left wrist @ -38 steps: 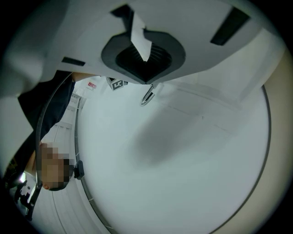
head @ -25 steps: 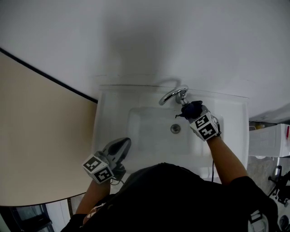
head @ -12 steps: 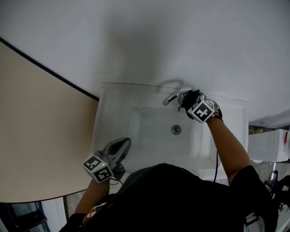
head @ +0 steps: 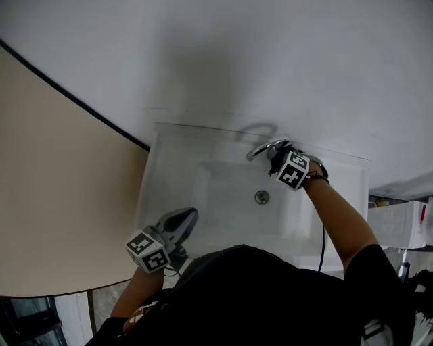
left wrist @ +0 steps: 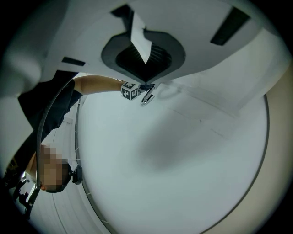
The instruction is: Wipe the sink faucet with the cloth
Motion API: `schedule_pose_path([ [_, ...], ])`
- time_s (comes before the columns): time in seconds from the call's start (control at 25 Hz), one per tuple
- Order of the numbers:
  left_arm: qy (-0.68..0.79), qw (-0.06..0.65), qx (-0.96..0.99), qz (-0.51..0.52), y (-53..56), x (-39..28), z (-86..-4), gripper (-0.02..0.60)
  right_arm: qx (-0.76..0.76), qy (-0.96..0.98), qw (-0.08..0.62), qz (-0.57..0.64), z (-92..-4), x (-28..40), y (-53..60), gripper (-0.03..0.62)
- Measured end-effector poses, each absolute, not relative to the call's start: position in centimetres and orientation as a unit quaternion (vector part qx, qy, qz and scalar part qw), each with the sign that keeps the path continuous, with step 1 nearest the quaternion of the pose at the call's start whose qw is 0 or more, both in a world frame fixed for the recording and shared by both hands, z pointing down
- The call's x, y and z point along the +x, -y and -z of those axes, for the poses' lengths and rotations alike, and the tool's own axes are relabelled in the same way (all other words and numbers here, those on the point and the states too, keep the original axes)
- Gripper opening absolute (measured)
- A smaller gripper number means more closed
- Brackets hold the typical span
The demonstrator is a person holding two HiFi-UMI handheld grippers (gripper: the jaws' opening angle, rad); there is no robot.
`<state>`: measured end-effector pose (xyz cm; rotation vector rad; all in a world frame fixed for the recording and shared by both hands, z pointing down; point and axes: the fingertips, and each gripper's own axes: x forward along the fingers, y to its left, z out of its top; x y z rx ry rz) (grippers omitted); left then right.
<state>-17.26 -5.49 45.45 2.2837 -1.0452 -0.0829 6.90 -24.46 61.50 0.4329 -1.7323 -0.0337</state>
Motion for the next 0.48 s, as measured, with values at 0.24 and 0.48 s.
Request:
schedule_pose_path([
  [0.24,0.399,0.308,0.863,0.031,5.2,-17.7,-45.4,-0.008,0.105,0.683,0.698,0.188,-63.1,5.5,22.0,0.117],
  [0.48,0.404,0.302,0.863,0.029,5.2,-17.5,-44.6,-0.008,0.062,0.658,0.722,0.207,-65.1,4.8,21.5,0.117],
])
